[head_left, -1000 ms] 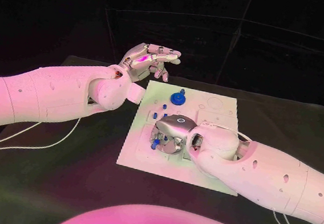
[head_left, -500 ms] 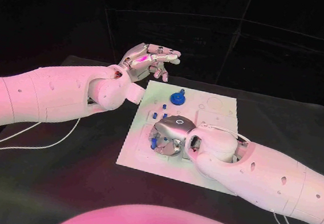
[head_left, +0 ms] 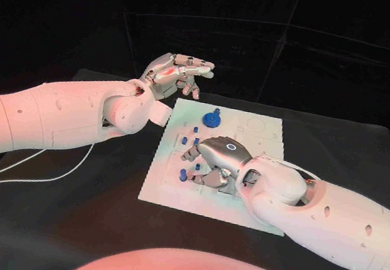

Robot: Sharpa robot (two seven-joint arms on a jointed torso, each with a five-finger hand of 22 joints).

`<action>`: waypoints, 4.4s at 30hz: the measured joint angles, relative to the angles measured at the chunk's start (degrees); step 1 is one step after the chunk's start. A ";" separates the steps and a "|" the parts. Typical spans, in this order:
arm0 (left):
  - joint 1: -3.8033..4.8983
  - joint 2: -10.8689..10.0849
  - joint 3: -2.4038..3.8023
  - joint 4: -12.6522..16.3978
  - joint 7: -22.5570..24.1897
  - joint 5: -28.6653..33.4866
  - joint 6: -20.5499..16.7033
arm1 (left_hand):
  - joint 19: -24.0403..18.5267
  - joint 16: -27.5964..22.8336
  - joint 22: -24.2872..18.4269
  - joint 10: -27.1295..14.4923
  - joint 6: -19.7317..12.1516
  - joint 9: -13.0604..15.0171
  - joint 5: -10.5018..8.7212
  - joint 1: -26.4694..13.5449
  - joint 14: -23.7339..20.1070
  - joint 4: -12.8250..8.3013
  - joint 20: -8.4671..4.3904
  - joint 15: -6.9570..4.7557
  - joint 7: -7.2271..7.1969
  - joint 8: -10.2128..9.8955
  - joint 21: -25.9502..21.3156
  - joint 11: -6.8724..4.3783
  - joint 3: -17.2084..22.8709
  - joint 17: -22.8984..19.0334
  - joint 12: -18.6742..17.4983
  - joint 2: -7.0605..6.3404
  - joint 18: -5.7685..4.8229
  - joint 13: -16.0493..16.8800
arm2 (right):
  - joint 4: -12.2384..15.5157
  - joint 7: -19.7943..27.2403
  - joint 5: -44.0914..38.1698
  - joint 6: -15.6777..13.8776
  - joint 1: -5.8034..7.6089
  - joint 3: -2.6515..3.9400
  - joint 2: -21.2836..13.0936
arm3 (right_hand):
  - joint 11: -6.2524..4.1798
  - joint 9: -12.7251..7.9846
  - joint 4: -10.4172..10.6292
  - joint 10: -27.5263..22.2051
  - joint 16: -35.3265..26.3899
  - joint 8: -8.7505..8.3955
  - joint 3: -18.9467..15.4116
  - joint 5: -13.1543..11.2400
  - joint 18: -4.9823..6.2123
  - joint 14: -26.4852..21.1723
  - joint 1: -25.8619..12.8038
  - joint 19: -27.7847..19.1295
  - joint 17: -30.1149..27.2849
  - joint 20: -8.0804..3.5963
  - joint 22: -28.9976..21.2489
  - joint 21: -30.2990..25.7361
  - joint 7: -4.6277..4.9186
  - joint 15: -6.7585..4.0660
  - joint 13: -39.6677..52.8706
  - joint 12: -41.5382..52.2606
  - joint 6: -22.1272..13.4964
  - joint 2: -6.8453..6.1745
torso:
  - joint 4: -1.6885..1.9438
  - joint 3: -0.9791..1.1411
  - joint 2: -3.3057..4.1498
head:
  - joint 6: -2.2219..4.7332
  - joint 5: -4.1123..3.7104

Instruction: Assemble the parts on the task board

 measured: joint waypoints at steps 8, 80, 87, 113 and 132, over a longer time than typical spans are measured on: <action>0.00 -0.33 -0.02 0.09 -0.07 0.00 0.01 | 0.00 0.00 0.00 0.00 0.00 0.00 0.00 0.00 0.00 0.00 0.00 0.00 0.00 0.00 0.00 0.00 0.00 0.00 0.00 0.00 0.00 0.00 | 6.04 0.14 8.28 -4.10 2.85 1.67 -11.63 | -0.94 0.94 1.72 7.53 1.78 2.22 -3.58 1.24 0.78 0.66 -0.22 2.87 2.67 -0.57 3.14 2.78 0.81 -0.64 1.83 7.55 3.19 1.25 | -0.32 -0.18 -0.33 | 1.12 -2.05; -0.03 -1.13 -0.97 1.06 -0.40 0.01 0.77 | 0.00 0.00 -0.21 -0.42 -0.22 0.00 0.00 0.00 -0.20 0.24 0.00 0.20 0.21 0.00 -0.24 0.00 -0.58 -0.25 0.44 0.00 0.00 0.00 | 6.69 -29.89 13.09 7.47 -2.81 1.80 -16.64 | -5.11 4.68 17.86 21.96 16.25 19.17 -22.89 11.74 -2.38 1.08 -2.74 11.35 21.71 -3.55 9.71 14.93 -2.94 -3.71 61.20 61.44 4.98 7.43 | -1.68 -0.35 -1.13 | 0.77 -6.90; -0.03 -1.25 -0.99 1.09 -0.45 0.01 0.86 | 0.00 0.00 -0.21 -0.42 -0.21 0.00 0.00 0.00 -0.20 0.24 0.00 0.20 0.21 0.00 -0.24 0.00 -0.58 -0.25 0.44 0.00 -0.01 0.00 | 9.11 -29.91 13.12 3.79 -3.22 1.47 -18.22 | -5.72 4.71 17.86 22.99 16.54 19.93 -22.89 13.58 -2.38 0.95 -1.51 11.51 22.08 -3.72 9.71 15.34 -3.69 -4.00 62.69 62.05 6.19 8.43 | -1.68 -0.35 -1.16 | 0.86 -6.49; -0.01 -0.92 -1.00 1.13 -0.67 0.01 0.95 | 0.00 0.00 -0.20 -0.42 -0.21 0.00 0.00 0.00 -0.20 0.24 0.00 0.20 0.21 0.00 -0.24 0.00 -0.57 -0.34 0.44 0.00 -0.01 0.00 | 7.83 -28.47 18.17 -2.38 -3.03 1.60 -11.28 | -6.55 5.60 19.22 23.82 16.54 21.25 -24.20 13.65 -2.37 0.95 -3.81 11.70 22.16 -4.32 9.70 15.57 -4.44 -4.82 63.29 62.02 8.12 10.87 | -1.57 -0.34 -1.02 | 0.85 -5.43; 0.00 -0.77 -1.00 1.20 -0.88 0.01 1.13 | 0.00 0.00 -0.31 -0.41 -0.21 0.00 0.00 0.00 -0.20 0.24 0.00 0.20 0.21 0.00 -0.24 0.00 -0.57 -0.53 0.43 0.00 0.00 0.00 | 5.36 -31.40 18.39 0.13 -2.98 1.61 -8.24 | -6.26 5.43 19.14 20.62 15.66 21.14 -30.35 -3.18 -2.37 1.04 -10.91 11.70 20.45 -4.74 9.70 14.43 -4.27 -5.13 57.09 53.74 7.97 11.70 | -1.71 -0.30 -1.07 | 0.85 -5.44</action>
